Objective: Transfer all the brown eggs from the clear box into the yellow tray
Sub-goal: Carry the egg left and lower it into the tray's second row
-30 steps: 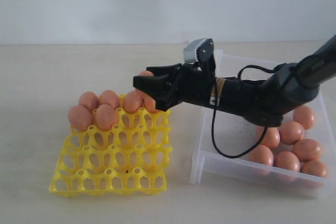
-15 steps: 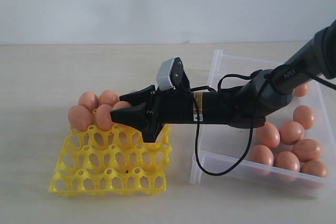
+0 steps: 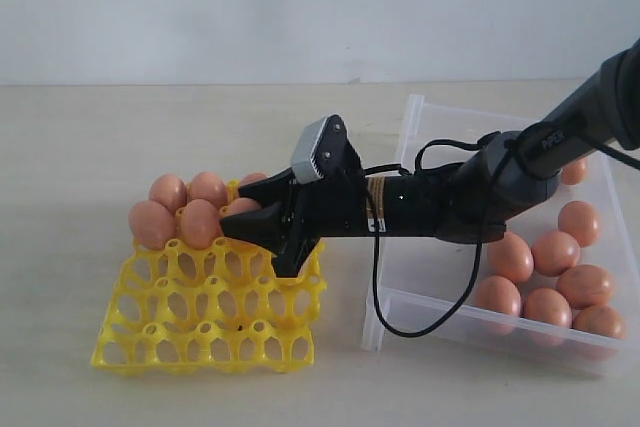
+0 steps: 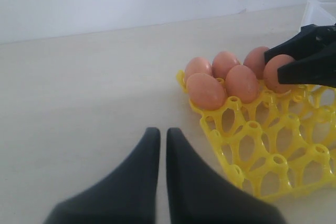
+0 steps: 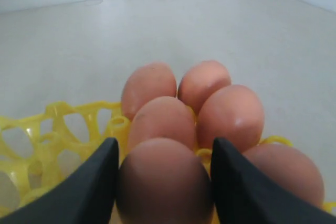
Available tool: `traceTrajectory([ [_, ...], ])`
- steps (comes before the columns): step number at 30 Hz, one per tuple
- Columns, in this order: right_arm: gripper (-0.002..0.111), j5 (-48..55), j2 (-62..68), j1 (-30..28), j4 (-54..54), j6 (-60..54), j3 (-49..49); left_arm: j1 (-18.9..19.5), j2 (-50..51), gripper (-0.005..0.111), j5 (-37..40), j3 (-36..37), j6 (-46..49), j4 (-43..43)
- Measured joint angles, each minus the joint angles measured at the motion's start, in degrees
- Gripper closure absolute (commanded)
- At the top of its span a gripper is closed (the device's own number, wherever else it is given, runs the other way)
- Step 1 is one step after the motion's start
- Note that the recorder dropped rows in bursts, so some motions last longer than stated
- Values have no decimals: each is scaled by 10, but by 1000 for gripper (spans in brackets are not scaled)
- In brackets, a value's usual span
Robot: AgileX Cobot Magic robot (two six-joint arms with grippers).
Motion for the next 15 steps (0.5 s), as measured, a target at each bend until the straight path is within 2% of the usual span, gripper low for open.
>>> traceTrajectory([
  [9, 108, 48, -6, 0, 4, 0, 0, 0, 0, 103, 0, 0, 0, 0],
  [11, 105, 50, -6, 0, 4, 5, 0, 0, 0, 103, 0, 0, 0, 0],
  [13, 91, 40, -6, 0, 4, 8, 0, 0, 0, 103, 0, 0, 0, 0],
  [15, 63, 13, -6, 0, 4, 2, 0, 0, 0, 103, 0, 0, 0, 0],
])
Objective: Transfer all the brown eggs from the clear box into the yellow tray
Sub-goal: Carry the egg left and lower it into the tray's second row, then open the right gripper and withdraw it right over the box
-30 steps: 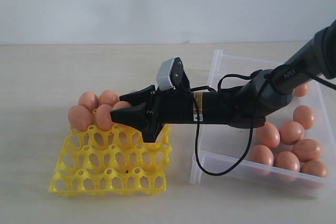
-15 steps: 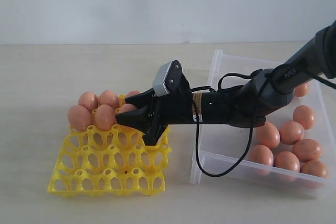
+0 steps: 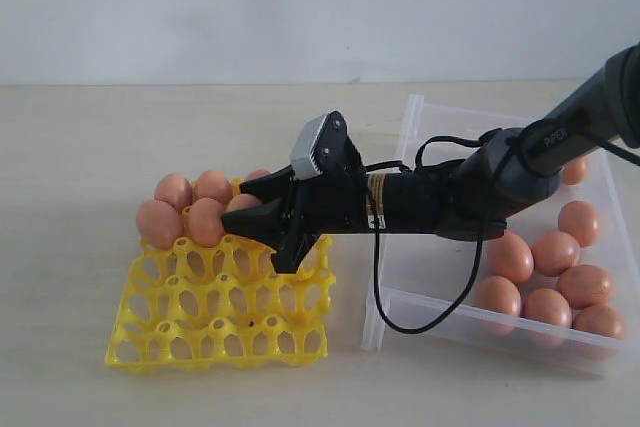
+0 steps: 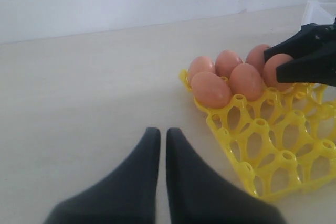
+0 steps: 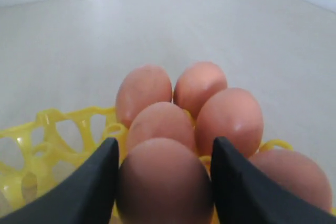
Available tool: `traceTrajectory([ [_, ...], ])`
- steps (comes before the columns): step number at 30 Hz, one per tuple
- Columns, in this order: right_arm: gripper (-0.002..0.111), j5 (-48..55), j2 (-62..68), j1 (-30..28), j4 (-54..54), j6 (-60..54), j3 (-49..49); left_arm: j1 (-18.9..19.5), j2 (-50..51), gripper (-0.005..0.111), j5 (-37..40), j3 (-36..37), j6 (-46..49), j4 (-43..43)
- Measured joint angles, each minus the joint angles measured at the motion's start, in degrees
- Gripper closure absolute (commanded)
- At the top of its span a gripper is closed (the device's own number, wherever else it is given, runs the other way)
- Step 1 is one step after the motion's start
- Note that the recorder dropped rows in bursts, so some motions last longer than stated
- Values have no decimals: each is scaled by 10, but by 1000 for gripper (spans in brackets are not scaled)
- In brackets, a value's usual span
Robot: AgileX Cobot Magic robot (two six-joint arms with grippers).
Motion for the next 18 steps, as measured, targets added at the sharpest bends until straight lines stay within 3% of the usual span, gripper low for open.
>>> traceTrajectory([
  [2, 50, -10, 0, 0, 5, -6, 0, 0, 0, 103, 0, 0, 0, 0],
  [10, 50, -38, -1, -10, 24, -11, 0, 0, 0, 103, 0, 0, 0, 0],
  [18, 50, -85, -104, -90, 29, -13, 36, 0, 0, 103, 0, 0, 0, 0],
])
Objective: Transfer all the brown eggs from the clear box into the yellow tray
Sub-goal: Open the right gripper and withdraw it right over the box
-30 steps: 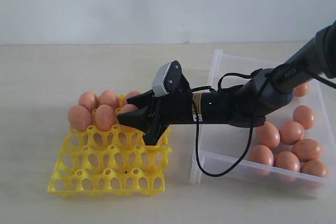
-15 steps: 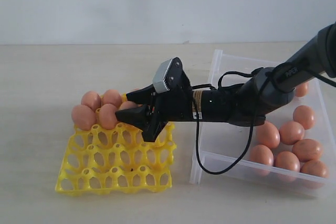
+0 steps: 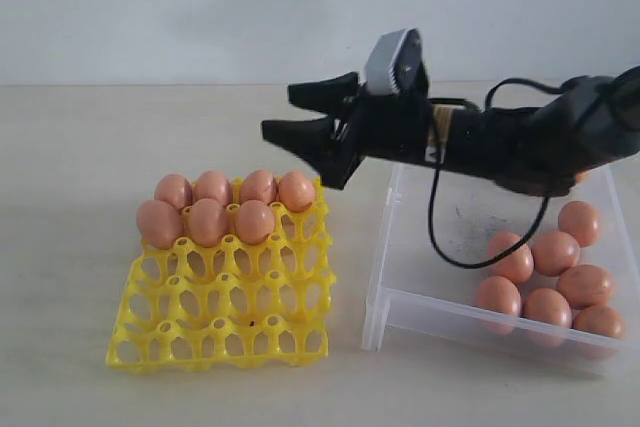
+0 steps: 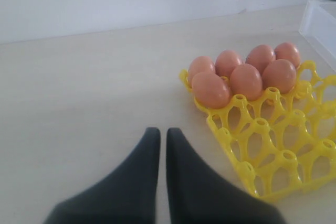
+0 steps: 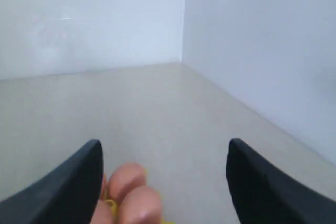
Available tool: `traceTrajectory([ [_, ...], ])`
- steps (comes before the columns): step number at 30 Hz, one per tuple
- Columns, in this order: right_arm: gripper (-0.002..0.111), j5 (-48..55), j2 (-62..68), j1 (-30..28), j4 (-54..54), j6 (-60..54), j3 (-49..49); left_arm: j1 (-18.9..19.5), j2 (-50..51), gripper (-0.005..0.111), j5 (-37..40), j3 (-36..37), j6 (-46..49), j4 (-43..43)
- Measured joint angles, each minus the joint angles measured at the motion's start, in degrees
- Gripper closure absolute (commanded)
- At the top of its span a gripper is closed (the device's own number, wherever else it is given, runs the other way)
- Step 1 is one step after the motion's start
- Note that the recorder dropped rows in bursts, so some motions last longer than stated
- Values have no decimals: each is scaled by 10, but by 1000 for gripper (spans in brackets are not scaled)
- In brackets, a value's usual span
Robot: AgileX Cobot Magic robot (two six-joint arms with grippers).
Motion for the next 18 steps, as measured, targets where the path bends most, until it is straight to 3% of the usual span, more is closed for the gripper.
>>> traceTrajectory([
  [4, 55, 36, -66, -51, 1, 25, 40, 0, 0, 103, 0, 0, 0, 0],
  [8, 60, 229, -139, -89, -22, 110, 65, 0, 0, 103, 0, 0, 0, 0],
  [12, 60, 413, -189, -95, -147, 281, 68, 0, 0, 103, 0, 0, 0, 0],
  [18, 60, 513, -205, -111, -289, 606, 69, 0, 0, 103, 0, 0, 0, 0],
])
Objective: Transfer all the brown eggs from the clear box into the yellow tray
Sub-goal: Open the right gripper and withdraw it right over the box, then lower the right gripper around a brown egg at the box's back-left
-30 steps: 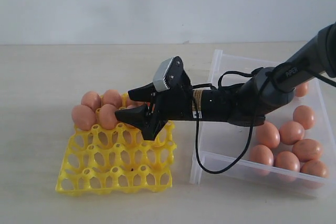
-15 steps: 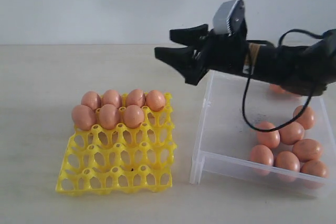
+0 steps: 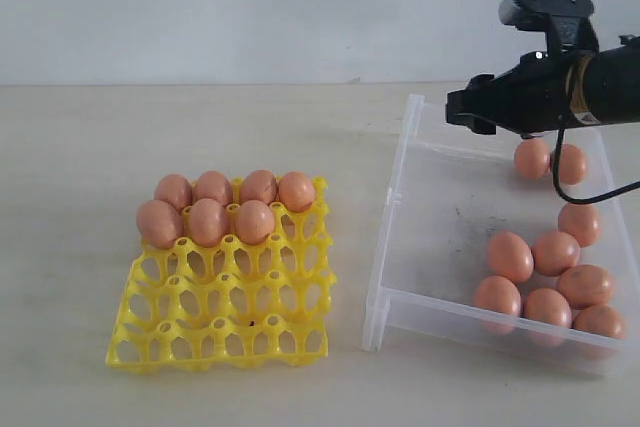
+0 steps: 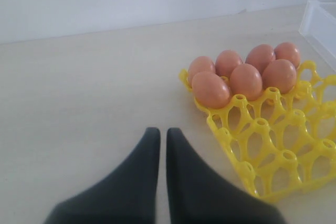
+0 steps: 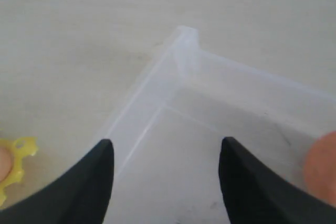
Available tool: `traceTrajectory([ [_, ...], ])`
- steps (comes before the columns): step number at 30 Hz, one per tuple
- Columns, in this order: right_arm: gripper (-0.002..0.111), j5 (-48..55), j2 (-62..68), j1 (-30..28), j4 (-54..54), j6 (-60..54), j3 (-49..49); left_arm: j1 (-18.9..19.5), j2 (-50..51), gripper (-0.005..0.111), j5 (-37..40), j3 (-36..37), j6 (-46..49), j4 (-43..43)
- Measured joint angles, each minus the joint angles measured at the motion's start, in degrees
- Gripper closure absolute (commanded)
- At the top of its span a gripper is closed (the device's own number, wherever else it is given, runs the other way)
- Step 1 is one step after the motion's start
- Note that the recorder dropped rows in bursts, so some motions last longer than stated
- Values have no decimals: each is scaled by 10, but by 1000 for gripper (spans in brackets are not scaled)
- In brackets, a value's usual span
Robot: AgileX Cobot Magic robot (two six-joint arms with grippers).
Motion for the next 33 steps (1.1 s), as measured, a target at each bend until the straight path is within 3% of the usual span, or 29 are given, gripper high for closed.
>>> traceTrajectory([
  [9, 63, 88, 13, -31, -86, 139, -1, 0, 0, 103, 0, 0, 0, 0],
  [16, 63, 74, 14, -60, -123, 185, -6, 0, 0, 103, 0, 0, 0, 0],
  [20, 63, 65, 14, -56, -112, 71, -7, 0, 0, 103, 0, 0, 0, 0],
  [25, 63, -4, 14, -46, 45, -182, -5, 0, 0, 103, 0, 0, 0, 0],
  [28, 63, -67, 14, -42, 185, -382, 16, 0, 0, 103, 0, 0, 0, 0],
  [33, 63, -76, 19, -31, 489, -730, 66, 0, 0, 103, 0, 0, 0, 0],
])
